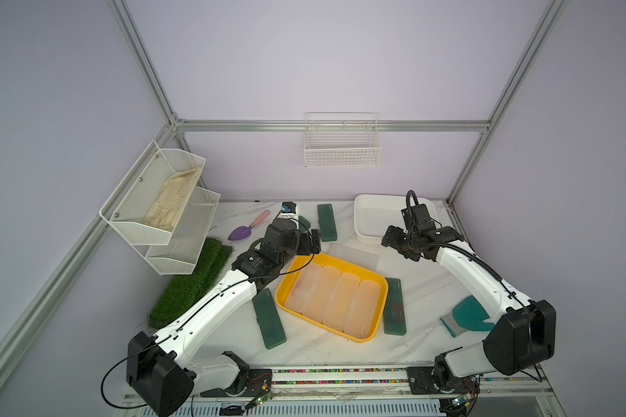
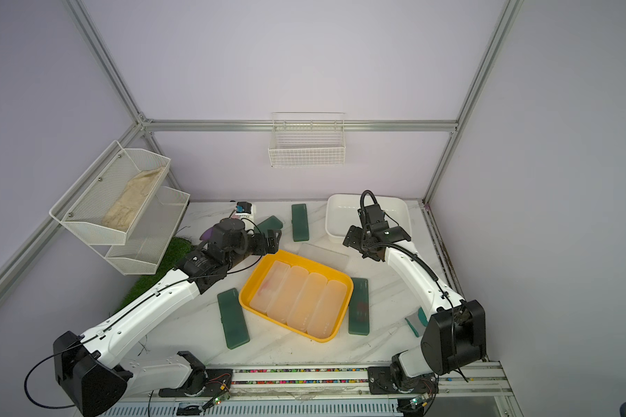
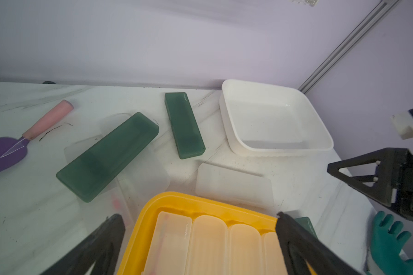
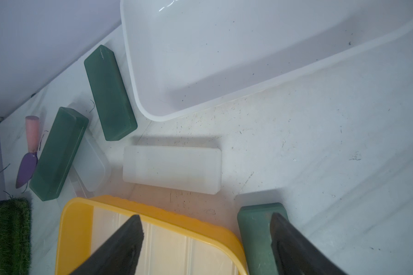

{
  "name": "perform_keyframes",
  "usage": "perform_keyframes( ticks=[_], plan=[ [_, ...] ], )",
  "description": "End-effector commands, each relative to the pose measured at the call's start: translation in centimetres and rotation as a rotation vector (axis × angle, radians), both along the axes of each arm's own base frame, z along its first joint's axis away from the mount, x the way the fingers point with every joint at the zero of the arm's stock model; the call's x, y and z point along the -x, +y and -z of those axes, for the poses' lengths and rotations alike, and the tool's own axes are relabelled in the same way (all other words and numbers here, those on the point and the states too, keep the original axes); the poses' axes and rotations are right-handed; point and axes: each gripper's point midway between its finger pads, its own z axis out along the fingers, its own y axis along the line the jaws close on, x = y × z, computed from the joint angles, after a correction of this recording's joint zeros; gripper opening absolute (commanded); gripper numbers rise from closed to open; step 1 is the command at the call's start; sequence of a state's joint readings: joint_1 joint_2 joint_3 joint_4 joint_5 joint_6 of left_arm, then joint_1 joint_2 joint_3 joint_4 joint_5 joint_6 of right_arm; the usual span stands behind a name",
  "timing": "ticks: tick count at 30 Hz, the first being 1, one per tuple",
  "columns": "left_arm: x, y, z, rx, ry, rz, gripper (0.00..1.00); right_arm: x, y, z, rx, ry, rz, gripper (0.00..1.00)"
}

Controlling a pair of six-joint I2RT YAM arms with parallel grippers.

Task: Place the pencil cases by color into the storage box
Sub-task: Move the storage box to the center of the board.

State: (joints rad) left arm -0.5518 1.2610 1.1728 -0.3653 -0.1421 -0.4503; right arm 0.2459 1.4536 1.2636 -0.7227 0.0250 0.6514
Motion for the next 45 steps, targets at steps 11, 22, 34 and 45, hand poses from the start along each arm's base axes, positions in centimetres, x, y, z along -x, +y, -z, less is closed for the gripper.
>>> perform_keyframes(
  ticks=[11, 22, 34, 45],
  plan=[
    [0.0, 0.6, -1.9, 0.0, 0.065, 0.138, 1.0, -1.4, -3.6, -1.1, -0.114, -0.137, 0.007, 0.88],
    [1.2, 5.2, 5.5, -0.15, 0.337, 0.011, 1.0, 3.4, -4.6, 3.1, -0.003, -0.005, 0.016, 0.88],
    [2.7, 6.8, 14.2, -0.21, 0.639, -0.057, 1.0, 7.9, -1.9, 8.7, 0.069, 0.185, -0.077, 0.89],
    [3.8, 6.3, 18.7, -0.176, 0.751, -0.069, 1.0, 9.6, -1.7, 10.0, 0.069, 0.238, -0.108, 0.89]
  ],
)
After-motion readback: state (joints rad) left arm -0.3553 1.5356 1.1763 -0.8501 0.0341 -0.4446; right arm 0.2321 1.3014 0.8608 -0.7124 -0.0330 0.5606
